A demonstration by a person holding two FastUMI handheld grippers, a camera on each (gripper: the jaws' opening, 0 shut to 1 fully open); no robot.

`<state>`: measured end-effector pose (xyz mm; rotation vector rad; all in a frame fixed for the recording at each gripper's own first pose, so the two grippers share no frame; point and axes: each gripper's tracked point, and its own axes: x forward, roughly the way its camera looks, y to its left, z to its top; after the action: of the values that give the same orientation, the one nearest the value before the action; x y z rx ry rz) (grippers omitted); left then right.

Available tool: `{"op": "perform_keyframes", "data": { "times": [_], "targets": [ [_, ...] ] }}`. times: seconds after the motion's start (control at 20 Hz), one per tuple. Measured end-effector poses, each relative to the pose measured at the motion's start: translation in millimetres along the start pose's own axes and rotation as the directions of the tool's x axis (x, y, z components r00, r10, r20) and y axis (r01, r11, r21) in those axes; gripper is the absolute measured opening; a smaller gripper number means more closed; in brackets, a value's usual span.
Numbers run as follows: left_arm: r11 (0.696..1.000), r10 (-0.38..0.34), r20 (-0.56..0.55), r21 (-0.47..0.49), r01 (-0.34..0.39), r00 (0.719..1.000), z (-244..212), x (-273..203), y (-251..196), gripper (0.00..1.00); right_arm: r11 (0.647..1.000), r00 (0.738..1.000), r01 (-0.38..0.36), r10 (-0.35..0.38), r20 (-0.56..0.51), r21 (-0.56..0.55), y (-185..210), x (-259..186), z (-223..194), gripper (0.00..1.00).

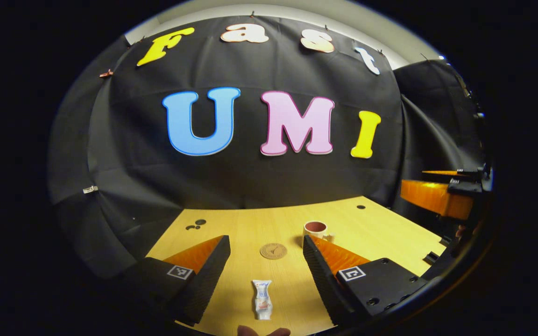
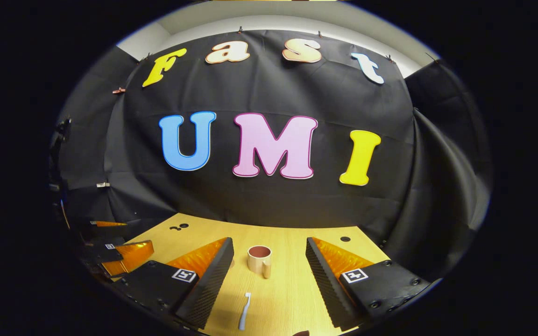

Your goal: Put the toothbrush and toothpaste on the desktop into the cup, then pick up the cup and place it on the coaster on the desktop.

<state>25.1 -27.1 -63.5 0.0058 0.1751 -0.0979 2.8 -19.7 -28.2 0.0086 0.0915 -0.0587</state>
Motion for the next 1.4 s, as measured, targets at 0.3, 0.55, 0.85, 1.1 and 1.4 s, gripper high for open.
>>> {"op": "perform_keyframes", "data": {
  "times": [0.3,0.55,0.85,1.1,1.4],
  "targets": [
    [1.0,-0.012,-0.154,0.006,0.014,0.988,-63.6,25.9,4.6,0.98,1.0,0.999,0.019,-0.019,-0.041,-0.011,-5.8,-5.5,-17.1,0.96],
    [0.999,0.036,-0.289,0.024,-0.031,0.957,-124.6,41.3,16.8,0.98,1.0,0.997,0.006,-0.006,-0.073,0.005,-5.4,-0.8,-34.8,0.96],
    [0.997,0.026,-0.47,-0.053,-0.057,0.882,-192.8,62.7,19.2,0.98,1.0,0.988,0.002,0.002,-0.154,0.022,-14.0,13.7,-66.2,0.96],
    [0.996,0.046,-0.569,-0.041,-0.084,0.821,-224.3,88.2,26.7,0.97,0.999,0.976,-0.005,0.012,-0.217,0.036,-22.7,21.7,-93.2,0.96],
    [0.997,0.067,-0.617,0.011,-0.076,0.784,-237.6,104.3,30.5,0.95,0.997,0.961,0.013,0.009,-0.275,0.081,-37.5,31.4,-115.9,0.96]
  ]
}}
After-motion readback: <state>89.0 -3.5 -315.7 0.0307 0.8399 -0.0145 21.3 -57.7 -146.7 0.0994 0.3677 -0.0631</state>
